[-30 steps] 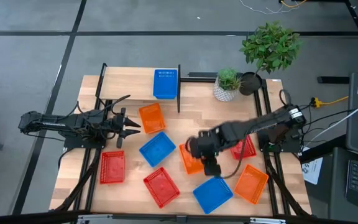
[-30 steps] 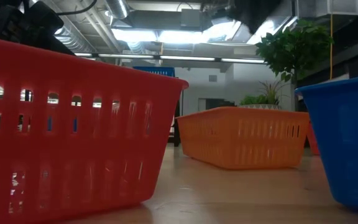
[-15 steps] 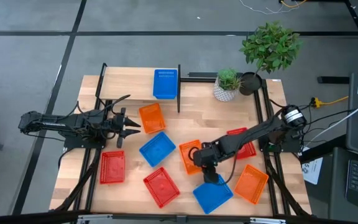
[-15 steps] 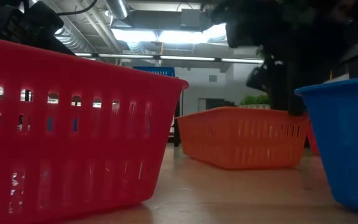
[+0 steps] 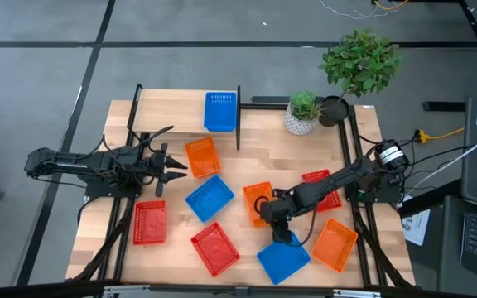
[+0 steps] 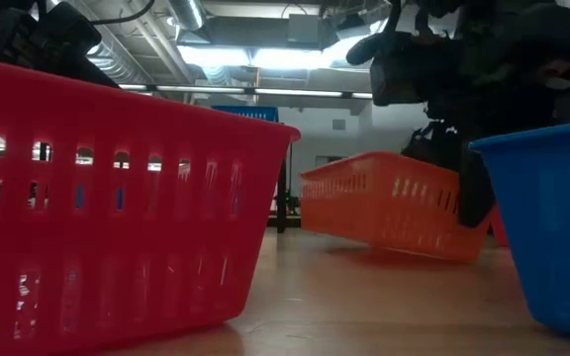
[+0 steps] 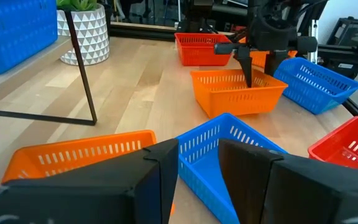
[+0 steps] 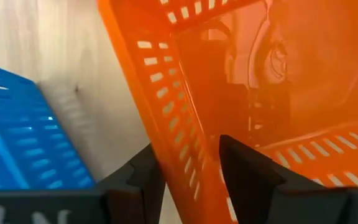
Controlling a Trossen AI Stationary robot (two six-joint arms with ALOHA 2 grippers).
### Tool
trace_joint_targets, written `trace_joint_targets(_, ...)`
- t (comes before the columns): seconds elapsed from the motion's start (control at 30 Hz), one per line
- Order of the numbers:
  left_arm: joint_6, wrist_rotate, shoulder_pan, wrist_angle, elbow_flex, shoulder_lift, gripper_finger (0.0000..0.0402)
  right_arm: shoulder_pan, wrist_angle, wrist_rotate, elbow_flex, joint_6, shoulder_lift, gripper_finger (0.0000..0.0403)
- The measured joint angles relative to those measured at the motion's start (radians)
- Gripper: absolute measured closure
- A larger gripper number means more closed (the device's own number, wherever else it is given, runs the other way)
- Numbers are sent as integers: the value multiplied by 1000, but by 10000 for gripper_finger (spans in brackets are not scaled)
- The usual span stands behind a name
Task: Stack baskets on shelf by color
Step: Put the middle orange bin on the shelf
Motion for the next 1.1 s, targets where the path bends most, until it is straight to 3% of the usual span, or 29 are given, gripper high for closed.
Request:
trace_joint_targets(0.1,0,0,0,0,0,0,295,0,2,12,1,3,0,278)
trace_joint_targets(0.23,0,0,0,-3,0,0,295,0,0,49,37,-56,0,368)
trace_joint_targets(0.3,0,0,0,-12,0,0,295,-2,-22,55,68,-113,0,389)
trace_joint_targets(0.53,15,5,0,-118,-1,0,295,-27,-178,160,270,-260,0,399)
trace_joint_targets(0.7,30,66,-1,-46,-53,0,295,-54,-188,324,433,-474,0,401)
trace_joint_targets(0.83,36,163,-2,135,-145,0,295,-91,-130,421,546,-674,0,401)
trace_joint_targets(0.9,38,182,-2,145,-148,-1,295,-120,-82,456,600,-761,0,401)
trace_joint_targets(1.03,55,189,-2,181,-148,-1,295,-205,99,456,677,-902,0,401)
trace_joint_targets(1.1,77,192,-1,210,-148,-2,295,-263,205,400,712,-943,2,402)
